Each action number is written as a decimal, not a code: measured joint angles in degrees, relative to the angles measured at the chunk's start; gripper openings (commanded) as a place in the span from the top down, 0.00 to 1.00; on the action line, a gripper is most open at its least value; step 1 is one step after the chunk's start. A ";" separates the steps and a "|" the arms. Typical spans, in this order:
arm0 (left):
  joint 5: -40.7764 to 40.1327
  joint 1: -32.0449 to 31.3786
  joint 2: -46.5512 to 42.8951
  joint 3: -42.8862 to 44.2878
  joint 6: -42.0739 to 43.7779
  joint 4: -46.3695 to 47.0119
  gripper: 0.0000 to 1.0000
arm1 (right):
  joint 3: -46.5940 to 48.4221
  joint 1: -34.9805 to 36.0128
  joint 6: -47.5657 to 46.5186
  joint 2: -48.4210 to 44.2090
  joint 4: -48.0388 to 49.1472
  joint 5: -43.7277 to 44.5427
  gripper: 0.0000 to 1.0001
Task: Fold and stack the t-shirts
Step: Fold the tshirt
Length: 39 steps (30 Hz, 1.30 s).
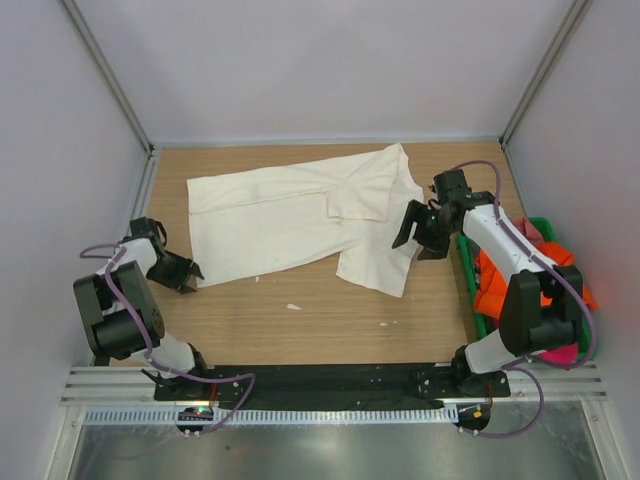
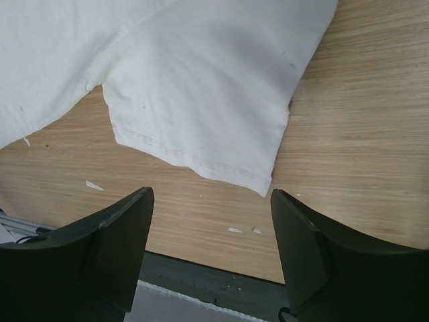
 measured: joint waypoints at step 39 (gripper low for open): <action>-1.46 2.27 -0.31 0.98 3.39 -1.79 1.00 | -12.04 -2.89 1.75 8.52 18.25 2.78 0.99</action>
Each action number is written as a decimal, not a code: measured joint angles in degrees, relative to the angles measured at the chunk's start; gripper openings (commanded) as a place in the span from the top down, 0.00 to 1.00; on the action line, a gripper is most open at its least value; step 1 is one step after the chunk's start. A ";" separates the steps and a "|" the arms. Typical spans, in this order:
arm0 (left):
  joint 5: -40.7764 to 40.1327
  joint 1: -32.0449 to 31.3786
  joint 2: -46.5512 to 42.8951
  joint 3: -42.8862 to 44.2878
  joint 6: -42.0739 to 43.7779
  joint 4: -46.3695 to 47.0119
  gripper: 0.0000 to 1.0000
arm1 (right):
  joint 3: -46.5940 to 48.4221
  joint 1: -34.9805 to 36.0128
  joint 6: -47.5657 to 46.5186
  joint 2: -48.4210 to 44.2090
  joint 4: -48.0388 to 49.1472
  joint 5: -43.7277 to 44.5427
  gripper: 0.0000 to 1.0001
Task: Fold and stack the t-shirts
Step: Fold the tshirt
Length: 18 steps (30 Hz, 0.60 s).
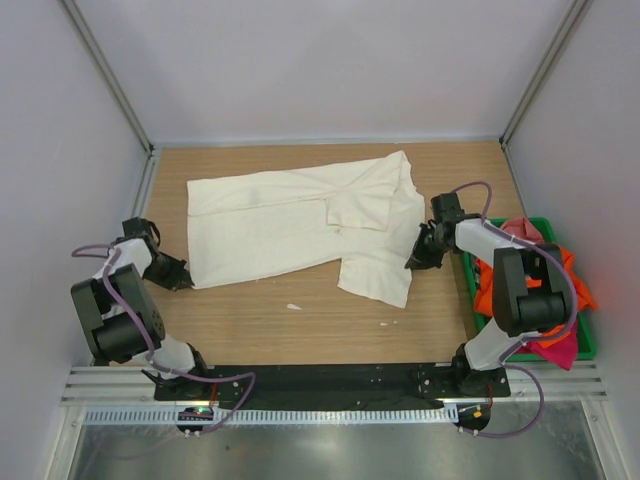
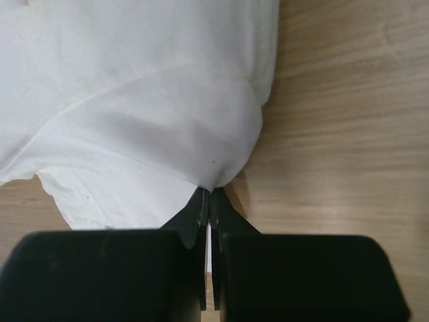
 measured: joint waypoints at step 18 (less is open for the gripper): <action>-3.28 2.54 -11.02 -5.29 0.28 -4.28 1.00 | -5.62 -0.63 -3.21 -10.93 -11.56 2.86 0.99</action>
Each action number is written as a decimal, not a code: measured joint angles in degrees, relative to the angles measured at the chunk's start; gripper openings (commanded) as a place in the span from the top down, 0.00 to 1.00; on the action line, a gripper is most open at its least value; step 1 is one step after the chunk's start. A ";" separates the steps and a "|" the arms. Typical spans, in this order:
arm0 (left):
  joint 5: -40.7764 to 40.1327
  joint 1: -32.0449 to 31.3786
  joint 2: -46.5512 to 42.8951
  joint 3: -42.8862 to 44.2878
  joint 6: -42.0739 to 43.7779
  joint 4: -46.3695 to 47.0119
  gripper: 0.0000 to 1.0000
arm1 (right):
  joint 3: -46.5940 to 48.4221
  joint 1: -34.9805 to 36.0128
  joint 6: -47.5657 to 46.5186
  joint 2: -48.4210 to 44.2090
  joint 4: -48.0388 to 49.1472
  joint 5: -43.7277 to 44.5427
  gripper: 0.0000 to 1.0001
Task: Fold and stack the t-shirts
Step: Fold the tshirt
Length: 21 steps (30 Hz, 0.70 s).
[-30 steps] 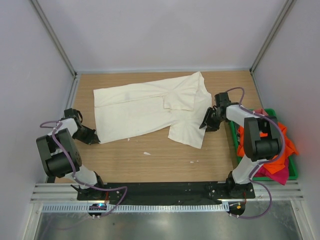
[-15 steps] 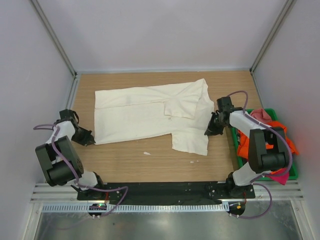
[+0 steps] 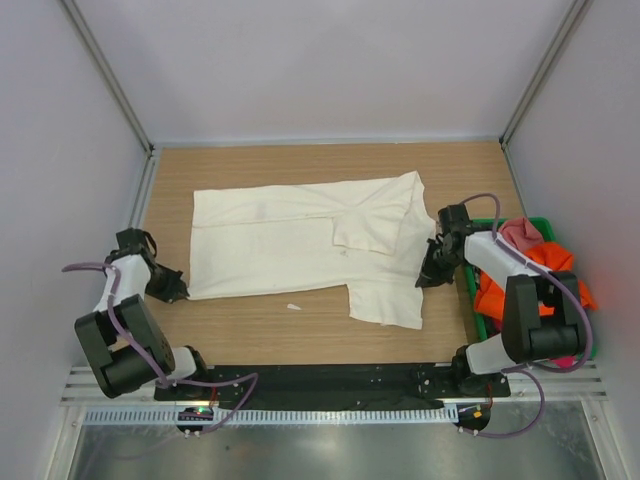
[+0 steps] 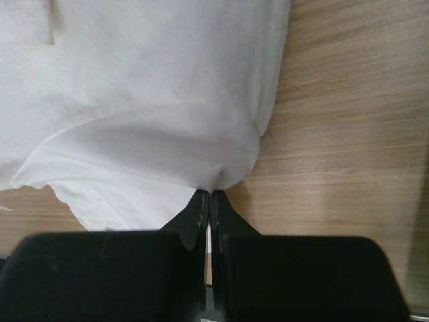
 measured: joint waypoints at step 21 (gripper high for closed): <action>1.88 -4.28 11.96 20.02 4.24 -2.34 1.00 | 31.19 -2.86 0.02 16.59 -5.55 -1.79 0.99</action>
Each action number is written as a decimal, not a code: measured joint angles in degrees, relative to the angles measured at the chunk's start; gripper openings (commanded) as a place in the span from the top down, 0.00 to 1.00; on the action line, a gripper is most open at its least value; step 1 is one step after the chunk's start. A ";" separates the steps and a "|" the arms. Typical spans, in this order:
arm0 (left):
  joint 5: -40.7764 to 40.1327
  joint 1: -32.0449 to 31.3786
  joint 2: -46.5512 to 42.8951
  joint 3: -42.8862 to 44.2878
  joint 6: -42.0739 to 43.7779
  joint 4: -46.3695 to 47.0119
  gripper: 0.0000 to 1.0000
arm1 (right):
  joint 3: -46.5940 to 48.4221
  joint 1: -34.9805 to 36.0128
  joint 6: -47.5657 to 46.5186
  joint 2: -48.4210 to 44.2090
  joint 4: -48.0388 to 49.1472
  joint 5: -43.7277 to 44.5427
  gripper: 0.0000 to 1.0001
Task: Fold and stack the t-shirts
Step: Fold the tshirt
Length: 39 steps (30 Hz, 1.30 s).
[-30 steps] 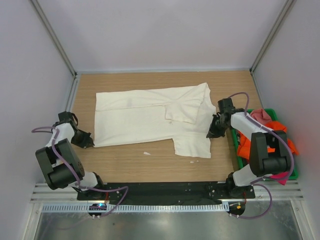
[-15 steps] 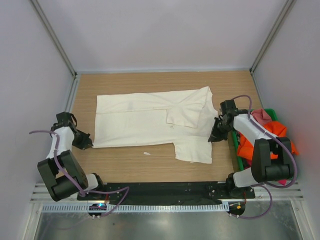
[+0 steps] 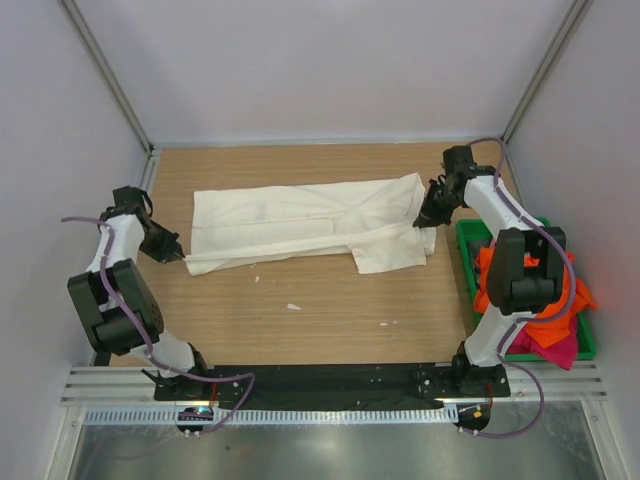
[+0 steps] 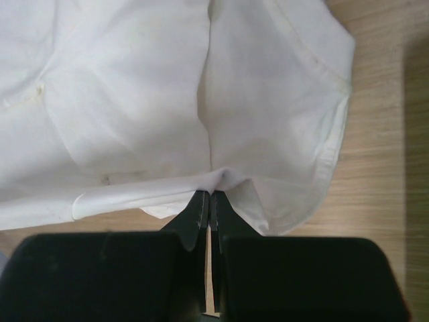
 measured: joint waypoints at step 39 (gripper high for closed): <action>1.33 -5.97 30.95 33.44 2.75 -4.81 1.00 | 21.29 -0.83 3.02 20.87 -1.68 -4.15 0.99</action>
